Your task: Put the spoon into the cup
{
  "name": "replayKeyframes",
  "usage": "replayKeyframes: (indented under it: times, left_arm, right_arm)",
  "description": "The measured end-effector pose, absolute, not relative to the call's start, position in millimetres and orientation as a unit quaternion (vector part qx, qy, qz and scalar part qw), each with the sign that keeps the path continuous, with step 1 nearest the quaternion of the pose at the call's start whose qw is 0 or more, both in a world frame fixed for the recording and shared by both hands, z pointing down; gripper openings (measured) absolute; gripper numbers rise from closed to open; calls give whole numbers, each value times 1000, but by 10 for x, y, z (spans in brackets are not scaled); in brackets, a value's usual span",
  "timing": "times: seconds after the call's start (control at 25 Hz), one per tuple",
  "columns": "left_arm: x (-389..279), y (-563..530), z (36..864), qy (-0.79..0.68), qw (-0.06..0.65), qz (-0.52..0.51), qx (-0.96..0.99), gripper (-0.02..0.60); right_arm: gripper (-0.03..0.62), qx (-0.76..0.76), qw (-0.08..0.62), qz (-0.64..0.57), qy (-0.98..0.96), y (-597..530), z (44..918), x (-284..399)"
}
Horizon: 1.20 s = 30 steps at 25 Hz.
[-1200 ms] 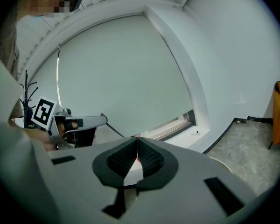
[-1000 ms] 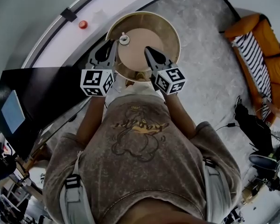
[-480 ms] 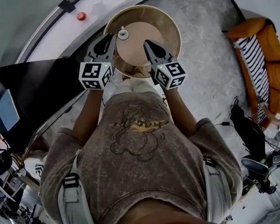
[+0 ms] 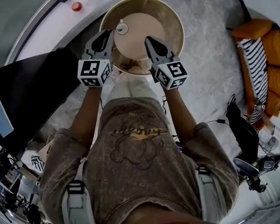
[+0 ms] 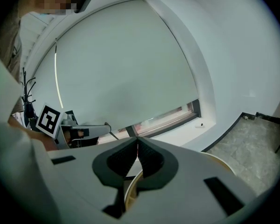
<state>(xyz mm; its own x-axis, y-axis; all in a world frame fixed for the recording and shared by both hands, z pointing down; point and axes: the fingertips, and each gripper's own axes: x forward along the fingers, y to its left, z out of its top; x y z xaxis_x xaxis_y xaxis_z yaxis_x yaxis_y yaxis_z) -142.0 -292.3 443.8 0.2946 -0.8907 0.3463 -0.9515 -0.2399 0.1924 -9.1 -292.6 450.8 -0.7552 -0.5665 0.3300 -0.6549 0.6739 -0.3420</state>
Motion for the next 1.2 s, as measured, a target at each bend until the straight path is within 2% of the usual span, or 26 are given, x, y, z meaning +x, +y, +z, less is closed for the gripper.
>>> replayKeyframes:
  times: [0.56,1.2]
  left_arm:
    - [-1502,-3296,5382,-593,220,93,769,51]
    - [-1612,-3517,6103,-590,254,124,756,51]
  right_arm:
    - [18,342,108,245,-901,-3328,5255,-162]
    - [18,353,114,265,-890,-3433,5423,-220]
